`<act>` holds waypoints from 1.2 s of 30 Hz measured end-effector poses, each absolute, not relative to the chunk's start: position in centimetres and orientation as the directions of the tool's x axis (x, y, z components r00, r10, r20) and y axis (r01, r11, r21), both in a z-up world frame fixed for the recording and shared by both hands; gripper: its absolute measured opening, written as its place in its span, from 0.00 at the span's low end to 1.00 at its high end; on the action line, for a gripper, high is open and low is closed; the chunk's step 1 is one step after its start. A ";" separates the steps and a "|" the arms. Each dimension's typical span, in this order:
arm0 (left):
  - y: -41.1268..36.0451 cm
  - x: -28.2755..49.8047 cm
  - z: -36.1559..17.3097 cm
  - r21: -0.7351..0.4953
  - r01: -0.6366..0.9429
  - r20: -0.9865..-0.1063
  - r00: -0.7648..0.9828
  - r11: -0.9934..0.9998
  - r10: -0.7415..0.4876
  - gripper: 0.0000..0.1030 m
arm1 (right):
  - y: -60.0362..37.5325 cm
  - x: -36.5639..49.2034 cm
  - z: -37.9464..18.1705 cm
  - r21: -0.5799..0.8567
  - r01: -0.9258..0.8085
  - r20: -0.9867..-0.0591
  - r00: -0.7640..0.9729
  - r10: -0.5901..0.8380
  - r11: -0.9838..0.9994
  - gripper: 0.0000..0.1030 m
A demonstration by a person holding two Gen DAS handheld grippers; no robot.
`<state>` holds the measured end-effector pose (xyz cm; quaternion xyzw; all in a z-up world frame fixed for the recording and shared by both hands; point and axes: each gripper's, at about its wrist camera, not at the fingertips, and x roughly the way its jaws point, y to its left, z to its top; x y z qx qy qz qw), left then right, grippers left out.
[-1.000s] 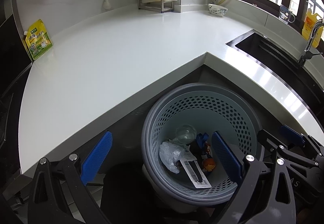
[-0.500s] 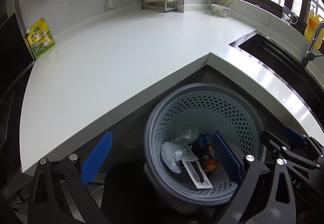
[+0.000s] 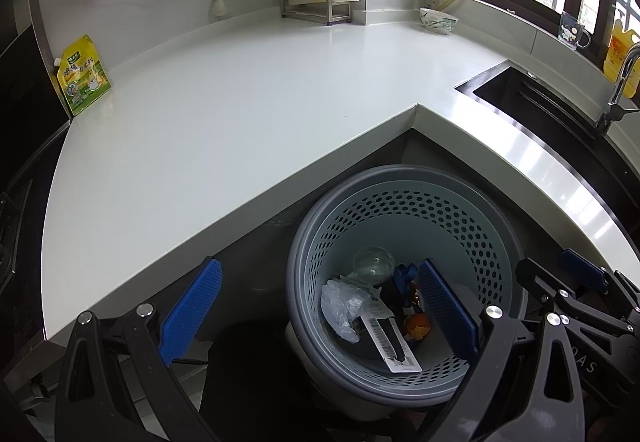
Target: Collect trash
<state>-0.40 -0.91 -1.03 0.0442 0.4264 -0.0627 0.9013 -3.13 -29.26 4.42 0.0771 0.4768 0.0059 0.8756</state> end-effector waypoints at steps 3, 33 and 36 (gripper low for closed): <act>-0.8 -0.4 -1.0 0.027 0.148 -0.774 0.629 0.989 -0.073 0.94 | -29.2 -3.1 4.4 0.140 0.064 -0.834 0.545 0.083 0.988 0.67; -0.8 -0.2 -0.7 0.021 0.127 -0.771 0.634 0.992 -0.065 0.94 | -29.1 -2.9 4.8 0.138 0.060 -0.834 0.546 0.084 0.989 0.67; -0.9 -0.2 -0.8 0.021 0.126 -0.773 0.632 0.992 -0.064 0.94 | -29.1 -2.9 4.8 0.140 0.059 -0.835 0.544 0.086 0.988 0.67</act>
